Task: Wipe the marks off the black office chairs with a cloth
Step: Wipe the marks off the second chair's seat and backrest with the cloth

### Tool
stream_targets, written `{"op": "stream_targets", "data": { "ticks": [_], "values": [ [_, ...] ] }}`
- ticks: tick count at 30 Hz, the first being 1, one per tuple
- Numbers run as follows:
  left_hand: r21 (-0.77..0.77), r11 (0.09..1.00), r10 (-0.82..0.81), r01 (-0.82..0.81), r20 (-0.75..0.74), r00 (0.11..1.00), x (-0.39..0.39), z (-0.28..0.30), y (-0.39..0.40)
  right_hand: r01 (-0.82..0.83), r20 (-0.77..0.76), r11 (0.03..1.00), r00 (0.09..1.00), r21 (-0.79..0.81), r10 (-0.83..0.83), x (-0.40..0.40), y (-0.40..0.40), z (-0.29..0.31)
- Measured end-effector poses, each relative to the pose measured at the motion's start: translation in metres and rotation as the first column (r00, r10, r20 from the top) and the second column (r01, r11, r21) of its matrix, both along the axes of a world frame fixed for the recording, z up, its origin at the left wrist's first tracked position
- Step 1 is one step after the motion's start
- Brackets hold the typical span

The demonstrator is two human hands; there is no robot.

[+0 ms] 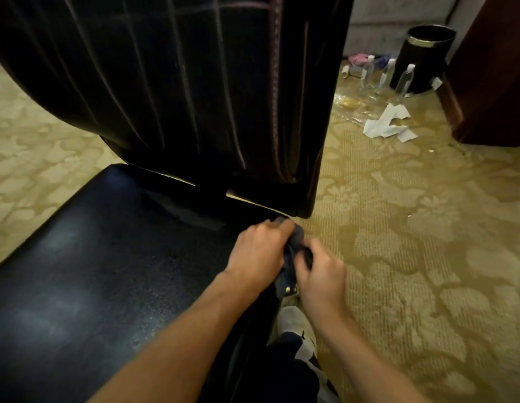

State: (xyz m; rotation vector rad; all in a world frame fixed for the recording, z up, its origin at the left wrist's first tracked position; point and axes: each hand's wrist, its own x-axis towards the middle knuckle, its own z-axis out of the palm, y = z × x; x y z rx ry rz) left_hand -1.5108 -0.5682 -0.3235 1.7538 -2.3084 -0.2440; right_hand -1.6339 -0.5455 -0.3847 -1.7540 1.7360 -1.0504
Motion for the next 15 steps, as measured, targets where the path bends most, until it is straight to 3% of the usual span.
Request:
{"op": "stream_targets", "data": {
  "ticks": [5, 9, 15],
  "values": [
    [-0.025, 0.971, 0.238, -0.237, 0.036, 0.971, 0.002, -0.004, -0.039, 0.012, -0.032, 0.999, 0.999, 0.045, -0.011, 0.019, -0.064, 0.017],
    [0.000, 0.952, 0.305, -0.306, -0.063, 0.950, 0.002, -0.007, -0.046, 0.016, -0.087, 0.991, 0.996, 0.131, -0.005, 0.026, -0.088, 0.021],
    [-0.002, 0.959, 0.280, -0.283, -0.134, 0.951, 0.002, -0.009, -0.012, -0.072, -0.101, 0.992, 0.993, -0.104, 0.062, 0.014, -0.045, 0.007]
  ]
}}
